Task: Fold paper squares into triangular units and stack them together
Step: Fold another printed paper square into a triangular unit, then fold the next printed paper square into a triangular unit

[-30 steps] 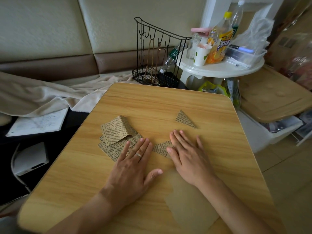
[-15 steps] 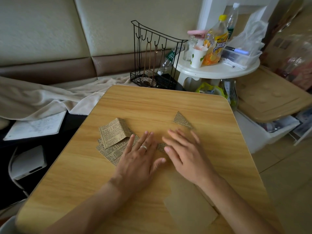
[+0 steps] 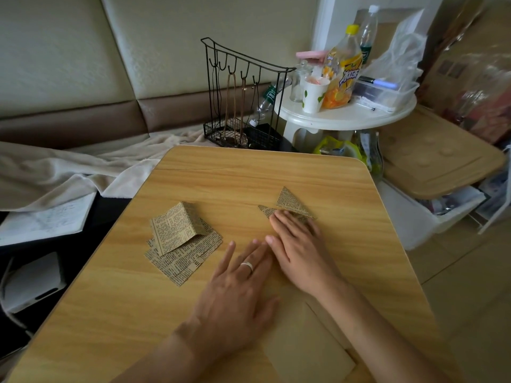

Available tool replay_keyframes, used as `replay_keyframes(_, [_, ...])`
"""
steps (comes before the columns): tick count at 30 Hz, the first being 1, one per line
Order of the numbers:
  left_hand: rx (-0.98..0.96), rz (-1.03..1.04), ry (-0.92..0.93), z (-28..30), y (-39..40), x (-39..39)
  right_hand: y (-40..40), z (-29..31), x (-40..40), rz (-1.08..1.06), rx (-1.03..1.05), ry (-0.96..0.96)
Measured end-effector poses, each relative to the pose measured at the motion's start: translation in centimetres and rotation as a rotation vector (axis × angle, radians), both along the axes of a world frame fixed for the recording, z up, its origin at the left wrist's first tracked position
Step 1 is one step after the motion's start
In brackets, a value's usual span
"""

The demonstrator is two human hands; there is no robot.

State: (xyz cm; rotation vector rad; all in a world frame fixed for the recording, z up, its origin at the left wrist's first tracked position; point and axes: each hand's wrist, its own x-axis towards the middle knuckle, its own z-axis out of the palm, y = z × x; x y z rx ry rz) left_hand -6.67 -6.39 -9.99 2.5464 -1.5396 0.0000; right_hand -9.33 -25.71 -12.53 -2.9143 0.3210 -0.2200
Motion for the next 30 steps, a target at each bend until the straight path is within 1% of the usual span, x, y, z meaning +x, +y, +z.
replay_keyframes(3, [-0.014, -0.041, 0.028, -0.1, 0.1, -0.8, -0.1, 0.0, 0.3, -0.006, 0.031, 0.021])
replay_keyframes(7, [0.021, -0.063, 0.045, -0.6, 0.3, -1.0, 0.1, 0.3, -0.1, -0.003, 0.087, -0.022])
replay_keyframes(12, [-0.006, -0.031, 0.002, -1.0, 1.0, 0.2, 0.3, -0.2, -0.8, 0.007, 0.004, 0.026])
replay_keyframes(16, [-0.064, -0.035, 0.051, -1.2, 1.5, 0.9, 0.4, 0.0, -0.7, 0.003, 0.008, 0.032])
replay_keyframes(18, [-0.073, -0.035, 0.061, -1.2, 1.5, 1.0, 0.6, 0.4, -0.7, 0.005, 0.059, -0.004])
replay_keyframes(21, [-0.118, -0.016, 0.056, -0.8, 1.6, 1.6, 1.8, 1.4, -0.9, 0.043, 0.095, -0.188])
replay_keyframes(23, [-0.222, 0.031, 0.035, -0.2, 1.7, 2.4, 3.4, 1.7, -0.9, 0.107, 0.100, -0.258])
replay_keyframes(25, [-0.353, 0.147, -0.058, 0.1, 2.2, 4.0, 5.1, 1.3, -1.1, 0.180, 0.087, -0.230])
replay_keyframes(26, [-0.372, 0.237, -0.083, 0.2, 2.5, 4.9, 5.7, 0.9, -1.1, 0.209, 0.068, -0.194])
replay_keyframes(28, [-0.315, 0.419, -0.080, 0.5, 3.3, 6.7, 6.1, 0.2, -1.1, 0.235, 0.057, -0.141])
replay_keyframes(30, [-0.227, 0.520, -0.030, 0.3, 3.9, 8.1, 6.1, -0.1, -1.1, 0.230, 0.087, -0.143])
